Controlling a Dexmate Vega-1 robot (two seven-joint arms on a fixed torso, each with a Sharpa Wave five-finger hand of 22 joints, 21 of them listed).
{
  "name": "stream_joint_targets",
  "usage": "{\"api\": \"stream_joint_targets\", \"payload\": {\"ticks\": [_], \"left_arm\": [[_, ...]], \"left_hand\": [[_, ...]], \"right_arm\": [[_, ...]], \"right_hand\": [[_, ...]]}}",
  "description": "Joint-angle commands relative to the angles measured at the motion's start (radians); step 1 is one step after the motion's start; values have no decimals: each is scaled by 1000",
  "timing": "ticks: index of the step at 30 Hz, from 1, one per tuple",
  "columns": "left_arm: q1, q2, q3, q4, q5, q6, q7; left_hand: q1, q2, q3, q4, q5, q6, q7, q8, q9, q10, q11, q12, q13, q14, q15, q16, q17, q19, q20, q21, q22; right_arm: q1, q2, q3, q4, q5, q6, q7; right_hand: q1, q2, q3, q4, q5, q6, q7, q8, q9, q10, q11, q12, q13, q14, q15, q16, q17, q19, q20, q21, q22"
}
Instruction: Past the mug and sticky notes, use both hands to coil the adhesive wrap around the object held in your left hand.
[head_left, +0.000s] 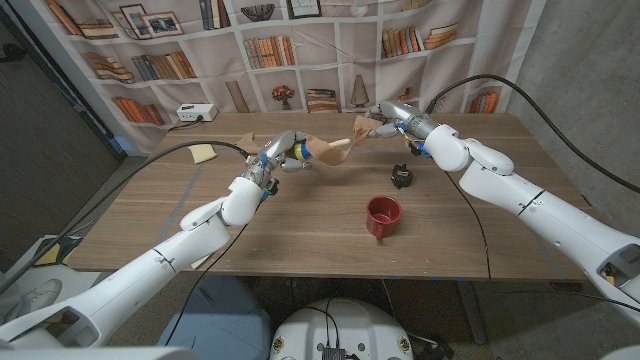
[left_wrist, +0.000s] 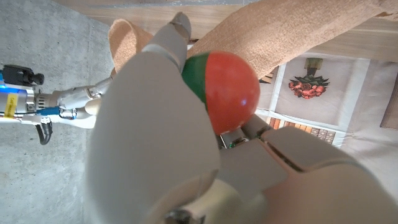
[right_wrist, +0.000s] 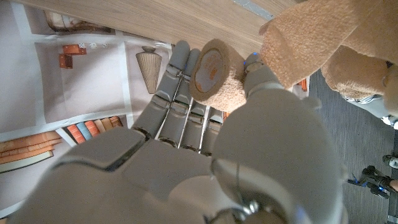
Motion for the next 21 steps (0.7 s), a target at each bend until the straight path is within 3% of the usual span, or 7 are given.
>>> {"api": "stream_joint_targets", "payload": {"ticks": [1,14,21], "left_arm": [[-16,1,23,8,37,11,-23],[-45,-3,51,46,53,17,-60],[-56,-7,69,49,61,13,-77]], "left_hand": [[157,163,-3,0,-3,7,11,1,2,7,-5,-2,2,14,-4,-1,0,6,2,-2,3],[158,163,-3,0,-3,9,11,-1,1,6,-4,-2,3,14,-4,-4,-1,6,4,-1,3],[158,162,-4,0,-4,9,9,-1,0,8,-6,-2,3,14,-3,-4,-1,6,3,-2,3]], "right_arm": [[6,-6,6,-23,-8,-4,-11],[-4,-13,20,-87,-17,7,-20],[-2,-8,20,-84,-13,21,-10]], "right_hand": [[64,75,33,1,8,109,-101,3,5,157,-152,7,6,91,-203,0,5,-6,-54,9,0],[59,78,34,3,8,108,-101,0,6,156,-155,6,8,95,-203,-8,12,-13,-55,24,-2],[59,78,34,2,8,110,-102,-1,7,158,-154,6,9,95,-203,-12,16,-16,-55,34,-4]]}}
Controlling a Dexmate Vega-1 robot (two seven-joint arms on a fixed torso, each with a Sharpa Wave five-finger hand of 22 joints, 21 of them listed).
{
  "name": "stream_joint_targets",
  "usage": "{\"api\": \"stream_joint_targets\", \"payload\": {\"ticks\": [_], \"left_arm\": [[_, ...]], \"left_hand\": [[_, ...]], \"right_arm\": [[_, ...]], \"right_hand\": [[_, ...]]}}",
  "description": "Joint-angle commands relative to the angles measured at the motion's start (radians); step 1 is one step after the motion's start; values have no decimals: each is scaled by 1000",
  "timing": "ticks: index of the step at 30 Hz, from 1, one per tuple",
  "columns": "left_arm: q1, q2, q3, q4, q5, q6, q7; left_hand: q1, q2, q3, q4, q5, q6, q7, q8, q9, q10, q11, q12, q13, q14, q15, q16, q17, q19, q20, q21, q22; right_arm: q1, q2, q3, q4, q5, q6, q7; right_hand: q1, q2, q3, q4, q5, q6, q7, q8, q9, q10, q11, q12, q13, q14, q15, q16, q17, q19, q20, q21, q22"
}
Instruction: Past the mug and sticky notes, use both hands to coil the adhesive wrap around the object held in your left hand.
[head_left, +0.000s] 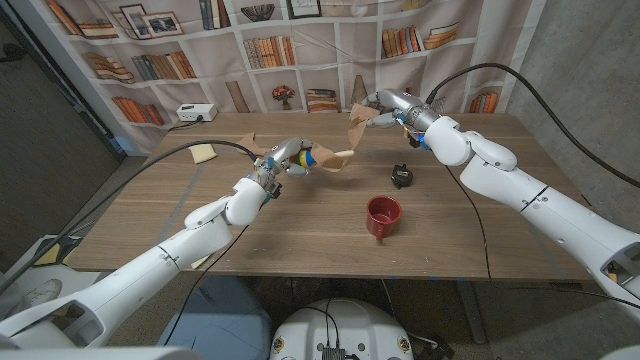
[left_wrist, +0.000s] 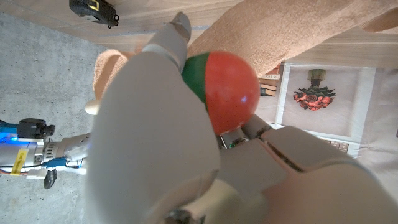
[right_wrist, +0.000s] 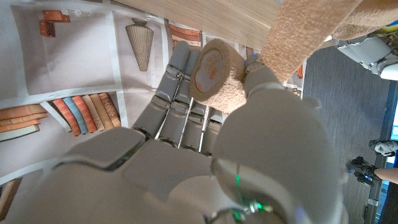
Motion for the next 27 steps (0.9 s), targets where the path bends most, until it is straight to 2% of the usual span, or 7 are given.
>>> {"api": "stream_joint_targets", "payload": {"ticks": [1,11,15,27], "left_arm": [[-22,-7,29,15,15,-2,-33],[-58,-17,82,25,61,-10,-91],[-68,-38,82,57,8,-21,-123],[-80,-47,73,83,-5,15,-107]], "left_hand": [[157,163,-4,0,-4,8,8,-2,0,7,-6,-2,4,13,-4,-4,-1,7,3,-1,3],[156,164,-4,1,-4,6,9,-3,1,8,-7,-3,3,15,-3,-4,-1,6,3,-1,3],[156,164,-4,1,-4,8,9,-3,0,8,-7,-3,3,15,-3,-4,-1,6,3,-1,3],[157,164,-4,1,-5,9,11,-3,1,8,-7,-3,5,15,-3,-5,-1,6,3,-2,3]], "right_arm": [[-1,2,4,-17,-3,22,5],[0,14,5,-10,0,57,-7],[-8,15,15,-12,10,60,-12],[-84,-25,79,-79,81,99,-33]], "right_hand": [[59,77,34,2,7,110,-102,2,2,159,-153,6,4,89,-200,-2,5,-7,-57,12,3],[57,78,36,2,7,111,-102,1,3,157,-152,5,6,89,-200,-9,10,-13,-58,24,0],[58,77,36,1,7,111,-103,0,4,157,-153,4,6,90,-201,-10,13,-14,-58,29,0],[57,77,38,0,7,112,-101,-2,5,157,-152,3,8,93,-200,-16,20,-20,-58,43,-3]]}}
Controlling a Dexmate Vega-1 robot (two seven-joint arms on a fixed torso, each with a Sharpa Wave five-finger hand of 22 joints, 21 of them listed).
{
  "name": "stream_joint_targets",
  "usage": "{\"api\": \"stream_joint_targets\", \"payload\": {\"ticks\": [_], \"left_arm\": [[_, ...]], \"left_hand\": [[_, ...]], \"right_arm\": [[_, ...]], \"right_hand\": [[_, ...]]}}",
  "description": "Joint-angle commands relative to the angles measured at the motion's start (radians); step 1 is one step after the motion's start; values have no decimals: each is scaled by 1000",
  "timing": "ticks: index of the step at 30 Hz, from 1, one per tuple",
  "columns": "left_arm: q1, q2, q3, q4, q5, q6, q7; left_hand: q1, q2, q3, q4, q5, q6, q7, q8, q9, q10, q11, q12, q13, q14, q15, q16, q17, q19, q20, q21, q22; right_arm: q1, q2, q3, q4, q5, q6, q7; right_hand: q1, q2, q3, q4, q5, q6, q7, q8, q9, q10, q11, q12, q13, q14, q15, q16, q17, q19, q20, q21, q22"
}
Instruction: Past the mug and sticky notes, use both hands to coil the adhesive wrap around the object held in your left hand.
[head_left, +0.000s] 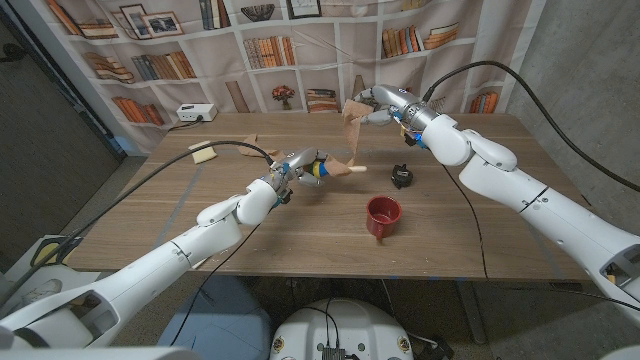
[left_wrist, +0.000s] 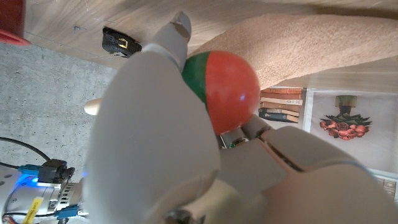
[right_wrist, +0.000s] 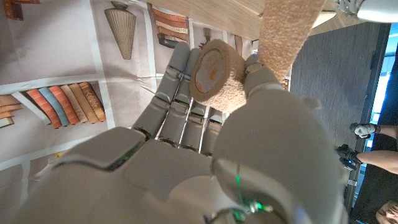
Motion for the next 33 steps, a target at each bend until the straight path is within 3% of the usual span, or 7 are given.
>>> {"api": "stream_joint_targets", "payload": {"ticks": [1,17,33], "left_arm": [[-17,-13,-4,29,-28,30,-7],[-56,-26,10,85,-34,48,5],[-59,-21,-11,86,-34,88,69]], "left_hand": [[156,165,-4,0,-4,5,10,0,3,4,-2,-3,4,13,-5,-3,-1,6,3,-2,3],[155,165,-6,1,-4,1,9,-1,7,6,-2,-5,1,16,-4,-1,0,7,2,-2,3],[155,165,-5,1,-3,6,10,1,10,5,-1,-5,4,16,-6,-3,0,8,2,-3,3]], "right_arm": [[-73,-37,60,-67,59,44,-27],[-148,-70,121,-144,146,140,-10],[-166,-69,125,-171,156,161,29]], "right_hand": [[64,71,38,0,10,114,-101,2,6,159,-151,5,4,88,-199,-3,5,-1,-59,9,2],[62,71,40,0,10,118,-102,0,8,163,-150,6,6,93,-198,-9,13,-7,-60,27,-1],[60,70,42,0,11,120,-102,-2,9,165,-151,5,8,95,-198,-16,20,-11,-61,43,-3]]}}
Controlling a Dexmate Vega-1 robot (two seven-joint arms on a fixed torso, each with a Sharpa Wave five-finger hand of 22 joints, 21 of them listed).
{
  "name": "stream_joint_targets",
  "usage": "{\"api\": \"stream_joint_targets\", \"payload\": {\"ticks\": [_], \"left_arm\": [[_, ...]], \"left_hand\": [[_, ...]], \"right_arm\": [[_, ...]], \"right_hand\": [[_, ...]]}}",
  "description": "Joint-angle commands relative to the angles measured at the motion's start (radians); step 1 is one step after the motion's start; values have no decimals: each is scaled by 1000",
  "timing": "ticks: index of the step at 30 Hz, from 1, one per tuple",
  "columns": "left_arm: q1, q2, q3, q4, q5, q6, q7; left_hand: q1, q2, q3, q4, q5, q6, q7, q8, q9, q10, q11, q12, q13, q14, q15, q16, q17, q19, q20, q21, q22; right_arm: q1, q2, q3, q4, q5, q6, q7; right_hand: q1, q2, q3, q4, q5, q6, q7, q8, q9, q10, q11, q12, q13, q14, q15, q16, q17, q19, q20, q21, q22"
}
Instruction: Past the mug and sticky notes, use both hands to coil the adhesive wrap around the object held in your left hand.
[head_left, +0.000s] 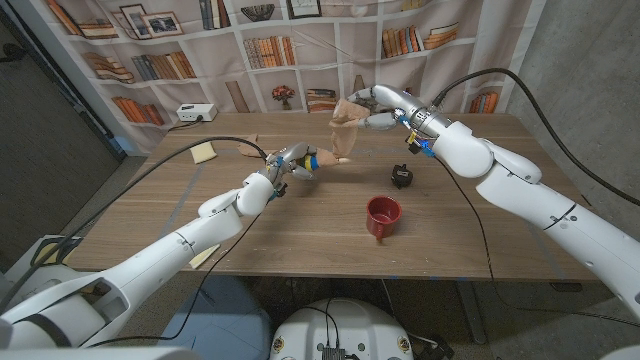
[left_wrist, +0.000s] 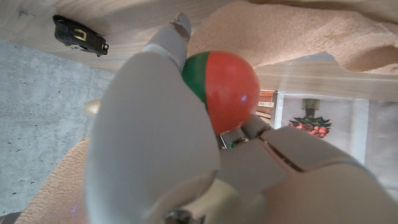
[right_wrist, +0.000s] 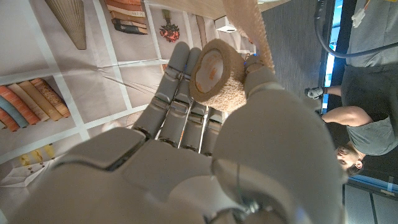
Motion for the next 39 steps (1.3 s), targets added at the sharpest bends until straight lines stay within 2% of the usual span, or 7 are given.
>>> {"api": "stream_joint_targets", "payload": {"ticks": [1,6,11,25,34,35,39], "left_arm": [[-1,5,-18,-2,4,37,52],[4,6,-39,-6,-16,39,76],[33,-2,-79,-29,-36,58,150],[33,37,-119,-6,-80,-19,169],[52,67,-144,-35,-84,-22,170],[53,68,-145,-37,-84,-20,171],[66,72,-158,-53,-86,-22,185]], "left_hand": [[158,161,-6,0,-3,8,9,2,5,6,-2,-5,1,16,-6,-2,0,8,2,-3,3],[157,161,-6,1,-3,9,8,1,3,5,0,-6,1,16,-5,-2,1,8,2,-3,3],[157,161,-6,1,-2,10,8,1,4,6,-3,-5,2,17,-5,-2,1,9,2,-4,3],[158,162,-6,0,-2,10,9,0,5,7,-2,-6,1,16,-6,-4,0,9,2,-4,3],[157,162,-6,1,-2,12,7,-1,6,7,-1,-6,2,17,-5,-4,1,9,2,-4,3],[157,162,-6,1,-1,11,7,0,7,7,0,-5,2,17,-5,-4,1,9,2,-4,3],[157,162,-6,1,-1,10,8,-1,8,7,-2,-6,2,17,-4,-5,0,9,2,-4,3]], "right_arm": [[-20,-1,6,-25,11,18,26],[-21,7,-2,-35,7,5,37],[-31,13,-12,-59,2,-26,48],[-67,48,-63,-114,-52,-141,36],[-80,61,-77,-104,-55,-156,13],[-80,60,-79,-102,-55,-157,14],[-82,52,-82,-105,-61,-175,21]], "right_hand": [[59,71,42,0,5,114,-108,8,4,159,-156,4,4,88,-194,-2,3,-5,-61,9,0],[59,71,43,-1,5,115,-107,8,5,159,-155,3,3,89,-194,-3,5,-6,-61,13,-1],[59,70,43,-1,5,115,-108,7,5,159,-154,2,4,90,-195,-6,7,-9,-61,18,-1],[58,69,45,-1,5,115,-108,5,6,161,-156,0,4,91,-194,-11,13,-13,-61,32,-3],[55,69,47,0,6,119,-108,5,7,163,-149,-2,3,95,-194,-14,18,-16,-61,42,-5],[55,69,47,-1,6,120,-107,5,7,166,-156,-1,4,94,-194,-15,18,-16,-60,44,-5],[52,69,47,1,6,121,-106,4,8,166,-152,0,6,97,-193,-16,20,-18,-60,48,-6]]}}
